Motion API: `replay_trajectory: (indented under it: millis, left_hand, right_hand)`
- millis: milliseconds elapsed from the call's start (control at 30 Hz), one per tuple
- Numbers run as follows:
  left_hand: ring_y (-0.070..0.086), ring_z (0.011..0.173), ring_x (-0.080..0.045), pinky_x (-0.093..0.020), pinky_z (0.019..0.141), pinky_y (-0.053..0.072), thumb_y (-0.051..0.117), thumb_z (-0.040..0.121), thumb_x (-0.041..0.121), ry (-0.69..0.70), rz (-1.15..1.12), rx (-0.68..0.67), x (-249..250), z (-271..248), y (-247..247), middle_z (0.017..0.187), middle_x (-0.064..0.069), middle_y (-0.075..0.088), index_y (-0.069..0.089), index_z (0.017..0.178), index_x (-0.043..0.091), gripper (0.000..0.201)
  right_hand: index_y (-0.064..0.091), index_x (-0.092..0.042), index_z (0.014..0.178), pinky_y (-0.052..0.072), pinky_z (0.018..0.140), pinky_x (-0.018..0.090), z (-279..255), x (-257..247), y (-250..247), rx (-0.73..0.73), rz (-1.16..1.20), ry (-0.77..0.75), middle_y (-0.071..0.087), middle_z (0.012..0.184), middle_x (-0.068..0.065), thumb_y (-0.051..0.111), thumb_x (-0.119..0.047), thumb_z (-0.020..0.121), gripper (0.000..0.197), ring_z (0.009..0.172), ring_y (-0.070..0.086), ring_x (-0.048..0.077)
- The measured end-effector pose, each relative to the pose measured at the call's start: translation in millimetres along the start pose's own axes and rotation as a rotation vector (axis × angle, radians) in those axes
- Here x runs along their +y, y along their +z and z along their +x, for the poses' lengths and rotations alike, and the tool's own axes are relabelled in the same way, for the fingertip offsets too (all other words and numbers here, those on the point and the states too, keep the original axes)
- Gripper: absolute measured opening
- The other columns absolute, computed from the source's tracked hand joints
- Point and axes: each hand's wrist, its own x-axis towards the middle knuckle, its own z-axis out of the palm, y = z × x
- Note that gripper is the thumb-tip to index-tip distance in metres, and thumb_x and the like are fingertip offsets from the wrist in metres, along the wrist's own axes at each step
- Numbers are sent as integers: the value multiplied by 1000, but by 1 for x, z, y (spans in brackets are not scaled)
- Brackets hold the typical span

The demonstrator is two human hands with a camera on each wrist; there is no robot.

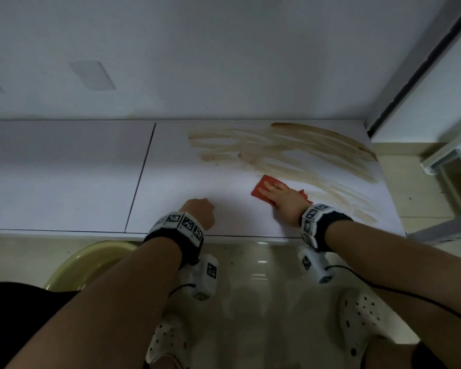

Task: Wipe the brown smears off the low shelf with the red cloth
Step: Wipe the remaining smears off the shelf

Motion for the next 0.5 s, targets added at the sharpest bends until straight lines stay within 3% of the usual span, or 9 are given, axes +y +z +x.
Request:
replay_trajectory:
  millis: [67, 200, 367, 500]
  left_hand:
    - [44, 132, -26, -34, 110, 38, 37, 96, 13, -22, -49, -5, 1, -1, 0, 145, -10, 44, 47, 138, 7, 44]
    - [41, 134, -26, -38, 112, 36, 38, 94, 12, -26, -93, 30, 8, -8, 3, 148, -8, 39, 46, 138, 11, 45]
    - [39, 135, -24, -38, 113, 33, 39, 94, 10, 31, -114, 119, 27, -21, 8, 149, -3, 37, 44, 140, 15, 47]
    - [38, 136, -23, -36, 114, 32, 40, 94, 11, 87, -100, 114, 34, -21, 3, 150, -2, 36, 44, 141, 18, 47]
  right_hand:
    - [11, -36, 150, 13, 118, 53, -16, 8, 5, -17, -12, 18, 3, 160, -7, 43, -8, 88, 76, 148, 5, 17]
    - [11, -34, 150, 11, 118, 48, -39, -20, 9, -74, -81, -89, 1, 160, -6, 42, -7, 91, 72, 148, 4, 19]
    - [16, -35, 150, 14, 117, 48, -16, -49, 9, -73, -131, -193, 4, 160, -10, 38, -4, 94, 68, 147, 6, 19]
    - [16, -37, 149, 13, 117, 55, -19, -31, -3, -69, -79, -124, 3, 160, -9, 36, 0, 95, 69, 148, 3, 19]
